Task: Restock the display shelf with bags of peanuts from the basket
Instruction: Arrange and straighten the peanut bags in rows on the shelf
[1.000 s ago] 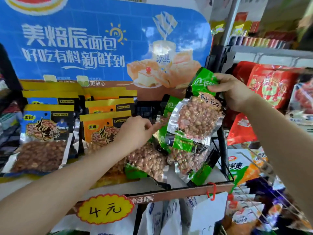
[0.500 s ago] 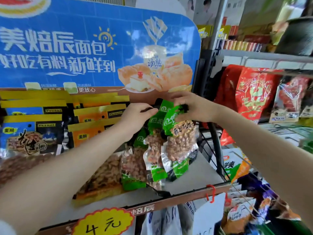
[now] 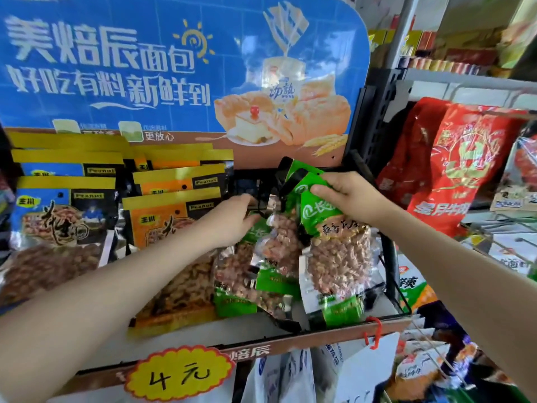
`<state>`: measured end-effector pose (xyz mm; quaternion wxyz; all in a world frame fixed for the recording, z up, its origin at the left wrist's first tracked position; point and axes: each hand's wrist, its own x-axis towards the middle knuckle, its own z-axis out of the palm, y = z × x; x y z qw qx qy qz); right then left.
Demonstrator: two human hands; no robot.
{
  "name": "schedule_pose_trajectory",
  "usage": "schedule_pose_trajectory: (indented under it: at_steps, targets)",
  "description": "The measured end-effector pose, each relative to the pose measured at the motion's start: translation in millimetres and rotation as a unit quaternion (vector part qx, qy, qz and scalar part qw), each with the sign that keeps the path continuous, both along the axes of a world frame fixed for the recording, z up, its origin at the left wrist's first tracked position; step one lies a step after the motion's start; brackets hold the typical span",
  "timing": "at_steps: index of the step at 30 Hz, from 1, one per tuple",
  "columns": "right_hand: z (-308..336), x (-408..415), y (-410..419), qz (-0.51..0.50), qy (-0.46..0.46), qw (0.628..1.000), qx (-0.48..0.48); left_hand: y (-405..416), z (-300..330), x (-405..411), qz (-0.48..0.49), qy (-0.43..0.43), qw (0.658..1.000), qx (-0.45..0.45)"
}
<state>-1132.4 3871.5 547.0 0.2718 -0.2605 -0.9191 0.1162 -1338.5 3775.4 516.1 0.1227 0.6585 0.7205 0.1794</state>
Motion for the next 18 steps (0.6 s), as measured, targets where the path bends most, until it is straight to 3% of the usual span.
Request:
schedule_pose_trajectory:
  at_steps: [3,9,12,15,18]
  targets:
    - [28,9,2,-0.001,0.099,0.993,-0.065,3,-3,3,-0.01,0.083,0.994,-0.067]
    - [37,33,-3,-0.022,0.206,0.974,-0.087,12,17,12,-0.034,0.137,0.99,-0.017]
    - [39,43,-9,-0.022,0.236,0.964,-0.118,23,22,14,-0.08,0.063,0.991,0.092]
    - [51,49,-13,-0.015,0.257,0.956,-0.142,38,22,19,-0.06,-0.027,0.981,0.184]
    - [57,46,-17,-0.002,0.199,0.966,-0.166,56,17,29,-0.041,-0.129,0.975,0.174]
